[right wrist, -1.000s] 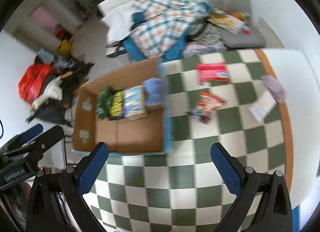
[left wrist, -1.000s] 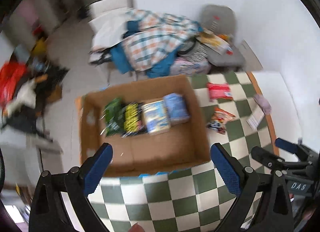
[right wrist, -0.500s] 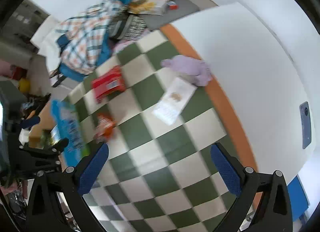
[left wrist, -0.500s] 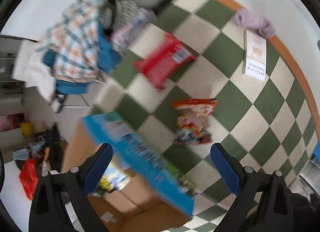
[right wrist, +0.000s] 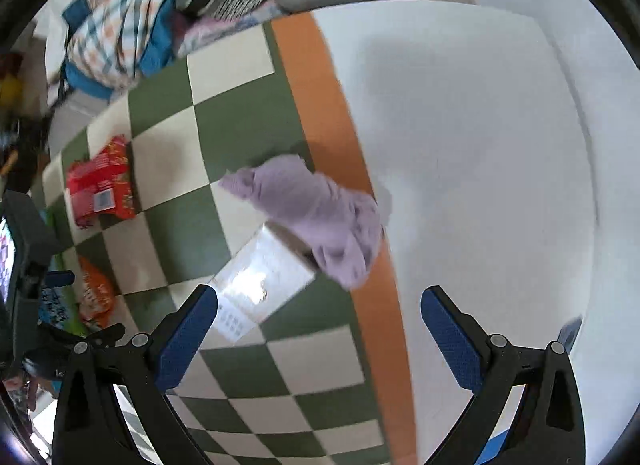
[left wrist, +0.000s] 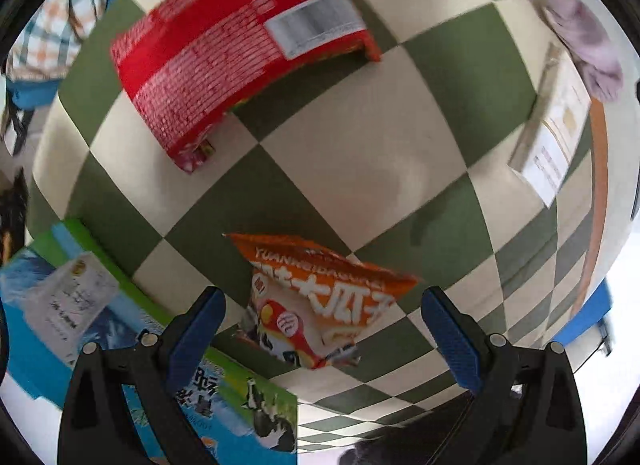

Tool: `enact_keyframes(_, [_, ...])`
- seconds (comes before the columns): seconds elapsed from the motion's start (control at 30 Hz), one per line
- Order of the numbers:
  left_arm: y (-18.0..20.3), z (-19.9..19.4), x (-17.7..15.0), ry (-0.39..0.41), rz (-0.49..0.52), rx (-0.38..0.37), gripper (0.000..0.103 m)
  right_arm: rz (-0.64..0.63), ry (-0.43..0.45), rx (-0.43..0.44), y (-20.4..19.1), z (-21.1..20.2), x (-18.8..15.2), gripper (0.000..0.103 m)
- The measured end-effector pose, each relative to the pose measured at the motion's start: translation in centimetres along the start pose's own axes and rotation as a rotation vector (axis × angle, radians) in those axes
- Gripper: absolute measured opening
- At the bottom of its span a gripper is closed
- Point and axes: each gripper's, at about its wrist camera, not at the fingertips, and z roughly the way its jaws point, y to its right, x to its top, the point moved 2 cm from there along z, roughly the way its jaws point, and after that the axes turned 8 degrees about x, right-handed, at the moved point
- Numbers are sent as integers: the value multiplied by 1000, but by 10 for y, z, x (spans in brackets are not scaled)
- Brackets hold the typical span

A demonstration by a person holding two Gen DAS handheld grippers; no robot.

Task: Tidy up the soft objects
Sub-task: 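Grasp the orange snack bag with left tool while right grasps lilac cloth, then carry the orange bag and lilac cloth into the box and release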

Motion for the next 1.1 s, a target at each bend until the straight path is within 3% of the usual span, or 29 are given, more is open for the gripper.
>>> enact_keyframes(0.1, [-9,7,5,-18,-68,-84,100,-23,-61,-22,3,20,26,103])
enact_keyframes(0.2, [-16,8,7,-17,-116,-133,90,-44,-84,-45,5,34,43,100])
enact_keyframes(0.27, [-19,11,7,-19,-136,-147,72,-44,-95,-37,7,42,52,92])
enact_keyframes(0.4, [-26,12,3,-2,-162,-152,61,-47,-105,7,6,49,62,68])
enact_keyframes(0.43, [-28,10,3,7,-172,-147,51,-49,-106,11,5,51,62,61])
enact_keyframes(0.53, [-30,7,0,11,-192,-182,41,-27,-124,17,4,57,58,52])
enact_keyframes(0.7, [-24,7,-6,29,-185,-185,42,-38,-131,-4,0,53,57,54])
enact_keyframes(0.83, [-26,11,-14,9,-236,-316,47,-90,-171,15,-6,55,49,65])
enact_keyframes(0.9, [-29,11,-17,16,-269,-357,47,-101,-168,17,-5,54,47,66])
enact_keyframes(1.1, [-16,14,-31,25,-261,-365,47,-86,-168,29,2,50,47,66])
